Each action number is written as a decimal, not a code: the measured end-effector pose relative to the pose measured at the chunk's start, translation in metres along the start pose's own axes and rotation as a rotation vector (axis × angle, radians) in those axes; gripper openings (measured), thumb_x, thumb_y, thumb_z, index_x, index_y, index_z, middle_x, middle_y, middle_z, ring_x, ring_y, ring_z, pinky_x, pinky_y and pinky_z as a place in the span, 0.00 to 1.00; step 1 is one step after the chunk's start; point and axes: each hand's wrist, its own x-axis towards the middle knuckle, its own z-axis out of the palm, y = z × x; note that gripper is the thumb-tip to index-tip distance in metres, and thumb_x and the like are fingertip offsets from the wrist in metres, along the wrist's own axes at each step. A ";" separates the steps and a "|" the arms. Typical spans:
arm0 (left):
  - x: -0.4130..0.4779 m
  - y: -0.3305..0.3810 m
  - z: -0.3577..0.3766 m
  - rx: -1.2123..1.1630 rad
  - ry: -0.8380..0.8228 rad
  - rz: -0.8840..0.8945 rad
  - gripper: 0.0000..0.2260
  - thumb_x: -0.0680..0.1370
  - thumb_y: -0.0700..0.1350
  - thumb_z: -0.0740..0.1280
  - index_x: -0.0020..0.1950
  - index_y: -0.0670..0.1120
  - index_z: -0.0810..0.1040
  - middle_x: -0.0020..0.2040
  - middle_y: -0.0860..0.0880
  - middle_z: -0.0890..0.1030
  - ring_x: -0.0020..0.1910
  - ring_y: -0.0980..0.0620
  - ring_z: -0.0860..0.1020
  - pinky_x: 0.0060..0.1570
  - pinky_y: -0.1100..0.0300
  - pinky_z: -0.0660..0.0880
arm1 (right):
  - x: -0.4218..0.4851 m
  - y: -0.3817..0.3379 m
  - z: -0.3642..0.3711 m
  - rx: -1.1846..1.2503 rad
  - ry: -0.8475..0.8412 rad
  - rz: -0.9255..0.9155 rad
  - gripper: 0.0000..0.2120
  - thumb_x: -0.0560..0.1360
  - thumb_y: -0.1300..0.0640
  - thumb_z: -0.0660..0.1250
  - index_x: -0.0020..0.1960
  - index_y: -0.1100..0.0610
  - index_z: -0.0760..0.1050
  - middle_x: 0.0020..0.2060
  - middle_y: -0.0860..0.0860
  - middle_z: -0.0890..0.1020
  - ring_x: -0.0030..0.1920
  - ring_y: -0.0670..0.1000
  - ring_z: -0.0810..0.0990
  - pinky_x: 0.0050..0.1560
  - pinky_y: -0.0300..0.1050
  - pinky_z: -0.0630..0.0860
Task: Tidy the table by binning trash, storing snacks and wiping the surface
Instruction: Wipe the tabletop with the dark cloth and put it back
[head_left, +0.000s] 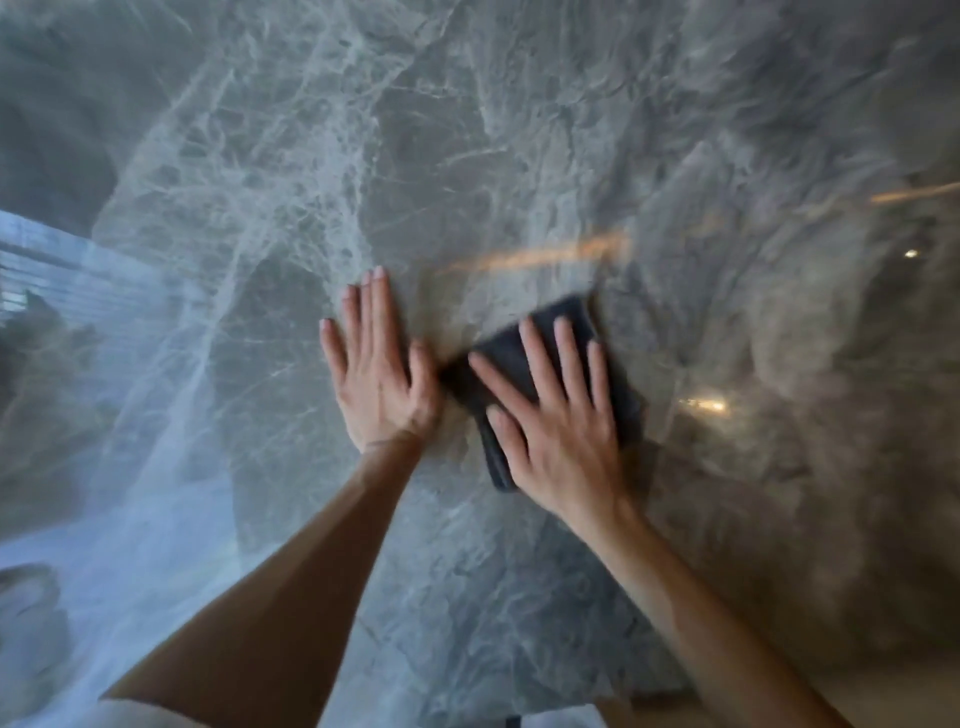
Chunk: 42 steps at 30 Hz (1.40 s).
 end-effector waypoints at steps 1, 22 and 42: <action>0.000 0.002 0.001 0.007 -0.002 -0.003 0.31 0.76 0.52 0.53 0.79 0.48 0.52 0.80 0.50 0.57 0.80 0.51 0.51 0.78 0.44 0.46 | -0.026 0.015 -0.003 -0.025 -0.022 -0.002 0.25 0.80 0.40 0.51 0.77 0.36 0.51 0.79 0.51 0.53 0.79 0.59 0.48 0.74 0.65 0.53; 0.001 0.001 0.005 0.046 -0.006 0.021 0.30 0.77 0.53 0.51 0.80 0.51 0.50 0.80 0.50 0.55 0.80 0.52 0.49 0.78 0.45 0.43 | 0.104 0.096 -0.014 -0.032 0.133 0.669 0.24 0.80 0.38 0.45 0.76 0.35 0.53 0.79 0.55 0.55 0.77 0.66 0.51 0.72 0.70 0.51; 0.000 0.005 -0.007 -0.003 -0.020 0.017 0.31 0.77 0.55 0.48 0.80 0.46 0.52 0.80 0.49 0.57 0.80 0.50 0.51 0.78 0.43 0.46 | -0.046 0.005 0.001 -0.004 -0.006 0.013 0.26 0.79 0.40 0.53 0.76 0.35 0.53 0.79 0.53 0.52 0.78 0.63 0.48 0.73 0.69 0.52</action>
